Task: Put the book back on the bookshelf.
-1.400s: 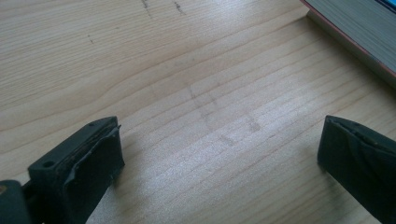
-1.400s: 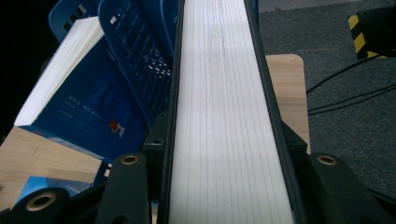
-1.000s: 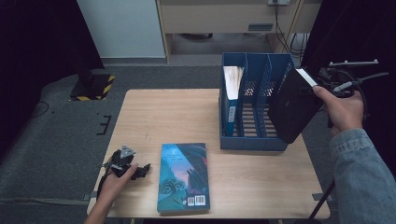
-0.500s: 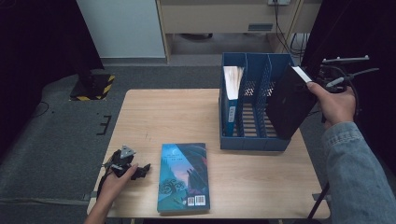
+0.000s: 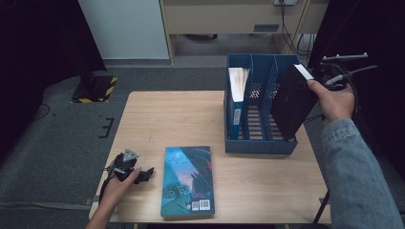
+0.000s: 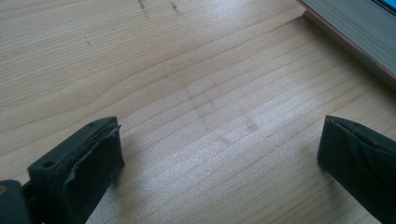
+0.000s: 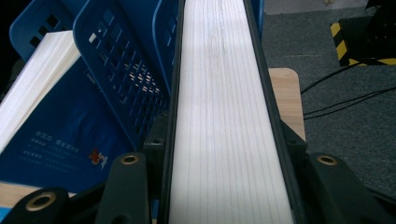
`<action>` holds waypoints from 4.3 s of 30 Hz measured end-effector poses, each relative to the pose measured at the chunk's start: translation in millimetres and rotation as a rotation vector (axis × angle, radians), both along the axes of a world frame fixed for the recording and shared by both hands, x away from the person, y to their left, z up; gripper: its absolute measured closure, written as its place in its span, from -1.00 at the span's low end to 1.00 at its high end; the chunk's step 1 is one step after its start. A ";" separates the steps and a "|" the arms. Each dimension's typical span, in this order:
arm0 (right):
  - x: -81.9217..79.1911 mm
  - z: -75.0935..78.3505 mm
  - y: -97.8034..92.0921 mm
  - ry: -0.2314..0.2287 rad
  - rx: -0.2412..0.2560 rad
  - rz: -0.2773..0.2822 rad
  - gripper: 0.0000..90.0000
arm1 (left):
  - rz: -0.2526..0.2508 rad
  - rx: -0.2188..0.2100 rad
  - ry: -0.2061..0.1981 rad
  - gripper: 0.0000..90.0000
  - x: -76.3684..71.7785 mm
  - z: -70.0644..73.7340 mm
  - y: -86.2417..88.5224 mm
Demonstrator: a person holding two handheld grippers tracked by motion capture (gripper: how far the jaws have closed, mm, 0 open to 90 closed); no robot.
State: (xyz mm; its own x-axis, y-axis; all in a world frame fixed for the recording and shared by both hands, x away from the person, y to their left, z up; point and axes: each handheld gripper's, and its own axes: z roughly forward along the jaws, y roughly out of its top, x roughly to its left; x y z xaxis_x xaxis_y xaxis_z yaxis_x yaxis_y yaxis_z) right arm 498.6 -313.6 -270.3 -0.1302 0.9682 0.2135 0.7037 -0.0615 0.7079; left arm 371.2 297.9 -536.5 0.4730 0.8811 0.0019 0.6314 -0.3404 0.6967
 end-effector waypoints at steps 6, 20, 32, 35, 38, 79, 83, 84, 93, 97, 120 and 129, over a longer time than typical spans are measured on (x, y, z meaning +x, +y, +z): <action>7.7 -7.3 3.4 0.000 -0.014 -0.001 0.17 | -0.003 0.001 0.001 -1.00 0.2 0.1 0.0; 20.8 -25.3 11.5 0.000 -0.029 -0.018 0.17 | -0.005 0.000 0.000 -1.00 0.3 0.0 0.0; 22.9 -38.7 17.9 -0.010 -0.060 -0.015 0.17 | -0.007 -0.001 -0.003 -1.00 0.5 -0.2 -0.3; 23.4 -44.3 18.7 -0.010 -0.057 -0.019 0.17 | -0.008 -0.001 -0.003 -1.00 0.5 -0.2 -0.3; 23.8 -50.4 18.1 -0.010 -0.053 -0.025 0.17 | -0.008 -0.001 -0.003 -1.00 0.6 -0.2 -0.4; 20.4 -87.2 26.7 -0.009 -0.098 -0.010 0.16 | -0.017 0.001 0.000 -1.00 0.5 -0.2 -0.7; 17.7 -87.2 25.4 0.015 -0.105 -0.002 0.15 | -0.018 0.001 0.000 -1.00 0.5 -0.1 -0.8; 16.7 -87.5 24.5 0.017 -0.103 -0.001 0.15 | -0.019 0.002 0.000 -1.00 0.5 -0.1 -0.8; 10.6 -90.2 26.2 0.001 -0.109 0.007 0.13 | -0.019 0.001 0.001 -1.00 0.3 -0.1 -1.4; 12.1 -89.3 29.8 0.013 -0.107 -0.001 0.10 | -0.020 0.001 0.001 -1.00 0.3 -0.1 -1.6; 16.7 -90.3 31.6 0.021 -0.110 -0.026 0.17 | -0.023 0.000 0.000 -1.00 0.4 -0.2 -2.2; 22.6 -86.0 26.0 0.010 -0.080 -0.044 0.17 | -0.025 0.001 0.000 -1.00 0.6 -0.2 -2.3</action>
